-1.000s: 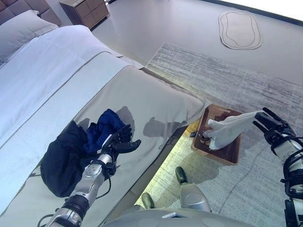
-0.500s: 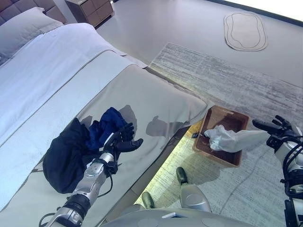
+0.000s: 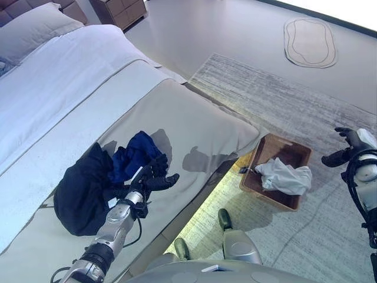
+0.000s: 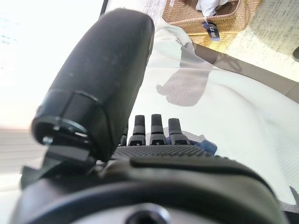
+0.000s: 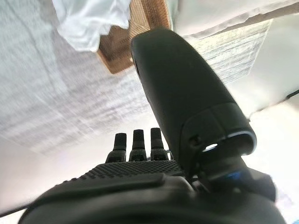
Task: Pick up the clothes from the bed and place them into the basket
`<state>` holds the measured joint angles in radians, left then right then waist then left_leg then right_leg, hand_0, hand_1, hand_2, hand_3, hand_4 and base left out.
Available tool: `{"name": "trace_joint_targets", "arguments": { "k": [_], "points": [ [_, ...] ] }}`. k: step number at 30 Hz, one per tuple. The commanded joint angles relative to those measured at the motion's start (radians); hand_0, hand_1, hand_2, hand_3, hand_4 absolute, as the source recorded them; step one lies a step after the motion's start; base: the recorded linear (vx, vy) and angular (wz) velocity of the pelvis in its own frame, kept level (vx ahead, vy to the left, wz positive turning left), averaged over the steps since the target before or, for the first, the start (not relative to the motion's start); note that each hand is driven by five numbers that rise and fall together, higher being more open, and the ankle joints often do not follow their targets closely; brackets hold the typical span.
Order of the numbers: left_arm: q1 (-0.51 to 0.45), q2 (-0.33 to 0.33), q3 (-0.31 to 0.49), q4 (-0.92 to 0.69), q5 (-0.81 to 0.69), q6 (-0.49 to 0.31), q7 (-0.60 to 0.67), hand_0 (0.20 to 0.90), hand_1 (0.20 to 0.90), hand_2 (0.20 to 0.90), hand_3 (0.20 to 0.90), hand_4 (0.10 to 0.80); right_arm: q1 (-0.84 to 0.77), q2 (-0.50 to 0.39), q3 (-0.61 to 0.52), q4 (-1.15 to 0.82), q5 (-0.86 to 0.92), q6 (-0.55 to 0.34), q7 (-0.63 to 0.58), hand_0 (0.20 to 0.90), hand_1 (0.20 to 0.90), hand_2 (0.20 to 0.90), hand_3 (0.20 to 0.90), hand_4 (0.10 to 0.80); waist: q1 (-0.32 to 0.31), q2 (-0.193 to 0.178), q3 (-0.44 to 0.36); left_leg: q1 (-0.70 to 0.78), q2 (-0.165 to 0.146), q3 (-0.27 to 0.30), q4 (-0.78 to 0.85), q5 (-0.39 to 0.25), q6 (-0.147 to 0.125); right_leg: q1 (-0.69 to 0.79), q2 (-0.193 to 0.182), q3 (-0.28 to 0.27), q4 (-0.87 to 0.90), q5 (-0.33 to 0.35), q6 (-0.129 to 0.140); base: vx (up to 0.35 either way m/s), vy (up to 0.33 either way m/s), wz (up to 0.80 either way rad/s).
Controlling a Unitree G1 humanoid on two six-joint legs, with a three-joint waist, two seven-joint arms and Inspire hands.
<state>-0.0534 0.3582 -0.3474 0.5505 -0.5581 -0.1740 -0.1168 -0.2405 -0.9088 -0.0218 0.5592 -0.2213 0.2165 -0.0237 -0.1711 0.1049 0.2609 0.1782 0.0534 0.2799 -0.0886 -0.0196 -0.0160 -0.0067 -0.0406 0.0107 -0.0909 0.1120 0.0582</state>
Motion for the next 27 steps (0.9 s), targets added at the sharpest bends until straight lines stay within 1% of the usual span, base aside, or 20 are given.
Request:
{"name": "trace_joint_targets", "arguments": {
  "k": [1, 4, 8, 13, 15, 17, 19, 23, 27],
  "points": [
    [-0.014, 0.034, 0.042, -0.067, 0.025, -0.075, -0.002, 0.9, 0.9, 0.9, 0.9, 0.8, -0.038, -0.062, 0.018, -0.049, -0.021, -0.077, -0.075, 0.9, 0.9, 0.9, 0.9, 0.8, 0.023, -0.106, -0.102, -0.047, -0.019, 0.031, 0.07, -0.067, 0.002, 0.023, 0.011, -0.06, 0.044, -0.067, 0.022, 0.009, 0.013, 0.09],
    [-0.008, 0.028, 0.049, -0.071, 0.027, -0.07, 0.003, 0.9, 0.9, 0.9, 0.9, 0.8, -0.043, -0.052, 0.008, -0.062, 0.01, -0.089, -0.102, 0.9, 0.9, 0.9, 0.9, 0.8, 0.037, -0.109, -0.108, -0.046, -0.022, 0.021, 0.069, -0.066, 0.001, 0.033, 0.009, -0.074, 0.041, -0.07, 0.02, 0.013, 0.021, 0.17],
    [-0.007, 0.022, 0.056, -0.066, 0.031, -0.065, 0.011, 0.9, 0.9, 0.9, 0.9, 0.8, -0.076, -0.038, 0.018, -0.087, 0.048, -0.093, -0.099, 0.9, 0.9, 0.9, 0.9, 0.8, 0.057, -0.114, -0.111, -0.049, -0.027, 0.006, 0.068, -0.061, -0.001, 0.042, 0.003, -0.098, 0.038, -0.072, 0.018, 0.002, 0.017, 0.09],
    [-0.01, 0.015, 0.066, -0.07, 0.038, -0.071, 0.04, 0.9, 0.9, 0.9, 0.9, 0.8, -0.137, -0.017, 0.061, -0.126, 0.034, -0.143, -0.121, 0.9, 0.9, 0.9, 0.9, 0.8, 0.087, -0.119, -0.107, -0.056, -0.033, -0.021, 0.063, -0.054, 0.0, 0.05, -0.002, -0.123, 0.043, -0.08, 0.016, -0.016, 0.022, 0.19],
    [-0.014, 0.015, 0.06, -0.074, 0.08, -0.09, 0.07, 0.9, 0.9, 0.9, 0.9, 0.8, -0.19, 0.002, 0.108, -0.142, 0.016, -0.147, -0.16, 0.9, 0.9, 0.9, 0.9, 0.8, 0.113, -0.119, -0.101, -0.065, -0.037, -0.048, 0.056, -0.046, 0.0, 0.052, -0.006, -0.138, 0.047, -0.086, 0.013, -0.044, 0.024, 0.26],
    [-0.016, 0.017, 0.063, -0.08, 0.103, -0.083, 0.094, 0.9, 0.9, 0.9, 0.9, 0.8, -0.226, 0.013, 0.135, -0.147, 0.031, -0.132, -0.186, 0.9, 0.9, 0.9, 0.9, 0.8, 0.132, -0.118, -0.097, -0.073, -0.042, -0.067, 0.051, -0.042, 0.0, 0.054, -0.009, -0.152, 0.044, -0.087, 0.011, -0.047, 0.024, 0.25],
    [-0.021, 0.02, 0.062, -0.068, 0.127, -0.082, 0.122, 0.9, 0.9, 0.9, 0.9, 0.8, -0.278, 0.033, 0.168, -0.125, 0.005, -0.139, -0.207, 0.9, 0.9, 0.9, 0.9, 0.8, 0.154, -0.116, -0.094, -0.081, -0.047, -0.085, 0.048, -0.037, -0.002, 0.057, -0.014, -0.168, 0.041, -0.089, 0.009, -0.02, 0.036, 0.36],
    [-0.019, 0.023, 0.075, -0.053, 0.137, -0.08, 0.145, 0.9, 0.9, 0.9, 0.9, 0.8, -0.353, 0.05, 0.24, -0.08, -0.012, -0.156, -0.206, 0.9, 0.9, 0.9, 0.9, 0.8, 0.189, -0.113, -0.094, -0.09, -0.057, -0.113, 0.05, -0.032, -0.002, 0.066, -0.022, -0.192, 0.04, -0.094, 0.005, 0.023, 0.032, 0.27],
    [0.01, 0.047, 0.106, -0.077, 0.184, -0.088, 0.153, 0.9, 0.9, 0.9, 0.9, 0.8, -0.423, 0.079, 0.331, -0.041, 0.0, -0.164, -0.21, 0.9, 0.9, 0.9, 0.9, 0.8, 0.246, -0.114, -0.081, -0.109, -0.065, -0.146, 0.075, -0.03, -0.001, 0.076, -0.04, -0.237, 0.063, -0.111, -0.004, 0.065, 0.027, 0.39]
  ]
}}
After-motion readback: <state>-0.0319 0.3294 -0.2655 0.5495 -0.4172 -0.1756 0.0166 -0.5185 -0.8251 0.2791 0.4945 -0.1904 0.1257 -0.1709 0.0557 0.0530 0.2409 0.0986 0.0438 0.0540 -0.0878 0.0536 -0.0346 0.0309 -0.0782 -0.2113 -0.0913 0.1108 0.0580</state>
